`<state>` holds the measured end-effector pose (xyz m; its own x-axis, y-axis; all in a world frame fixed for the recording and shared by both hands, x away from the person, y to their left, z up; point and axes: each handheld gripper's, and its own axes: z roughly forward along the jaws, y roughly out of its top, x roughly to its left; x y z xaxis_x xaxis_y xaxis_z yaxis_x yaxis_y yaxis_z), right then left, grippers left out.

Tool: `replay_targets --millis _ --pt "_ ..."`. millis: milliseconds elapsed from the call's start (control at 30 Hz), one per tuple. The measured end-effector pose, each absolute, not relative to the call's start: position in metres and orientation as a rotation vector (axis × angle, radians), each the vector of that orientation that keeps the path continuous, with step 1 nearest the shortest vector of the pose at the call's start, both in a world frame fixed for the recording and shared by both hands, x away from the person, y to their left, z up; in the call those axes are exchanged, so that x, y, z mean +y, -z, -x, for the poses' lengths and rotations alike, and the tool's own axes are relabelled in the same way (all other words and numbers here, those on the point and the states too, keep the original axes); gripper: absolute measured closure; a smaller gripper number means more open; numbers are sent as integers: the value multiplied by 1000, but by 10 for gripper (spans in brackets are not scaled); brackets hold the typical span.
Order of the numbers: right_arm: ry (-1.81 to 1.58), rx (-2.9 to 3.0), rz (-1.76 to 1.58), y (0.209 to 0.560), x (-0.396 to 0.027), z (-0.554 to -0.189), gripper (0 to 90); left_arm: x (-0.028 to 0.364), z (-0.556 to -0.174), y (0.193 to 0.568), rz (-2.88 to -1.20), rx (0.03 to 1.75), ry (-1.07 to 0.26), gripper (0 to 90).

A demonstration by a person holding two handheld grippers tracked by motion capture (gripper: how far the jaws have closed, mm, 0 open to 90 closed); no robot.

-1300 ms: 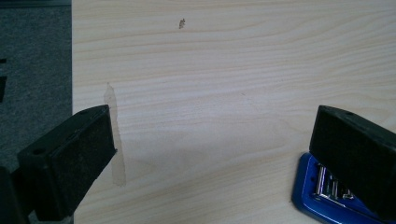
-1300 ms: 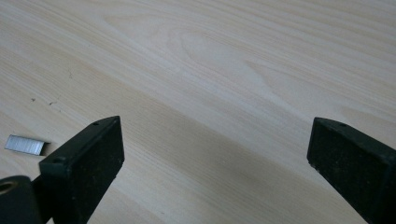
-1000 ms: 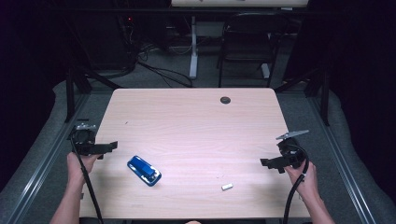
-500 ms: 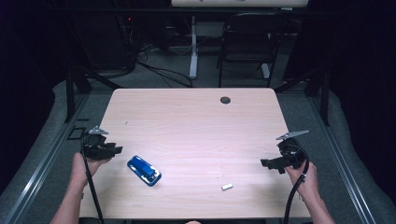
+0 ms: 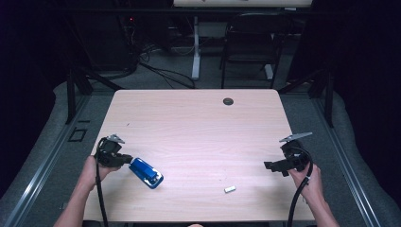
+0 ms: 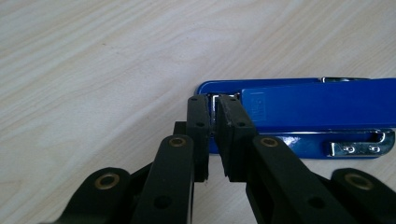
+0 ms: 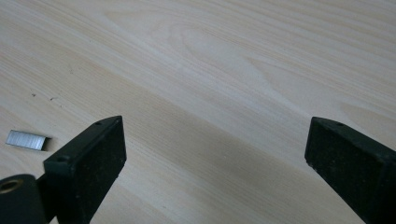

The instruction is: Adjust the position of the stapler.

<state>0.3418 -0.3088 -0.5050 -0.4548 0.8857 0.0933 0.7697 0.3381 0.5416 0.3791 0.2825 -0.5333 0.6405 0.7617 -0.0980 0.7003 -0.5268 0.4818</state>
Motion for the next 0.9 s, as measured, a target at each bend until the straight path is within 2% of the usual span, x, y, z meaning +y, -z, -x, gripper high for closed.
replay_targets --millis 133,367,900 --pt "-774 2382 -1504 507 -308 -342 49 279 -380 538 -2411 1141 -149 836" --pt "-766 2395 -1502 507 -307 -342 52 278 -380 540 -2403 1141 -113 898" --pt "-747 2416 -1506 509 -305 -343 53 274 -379 541 -2389 1142 -28 900"
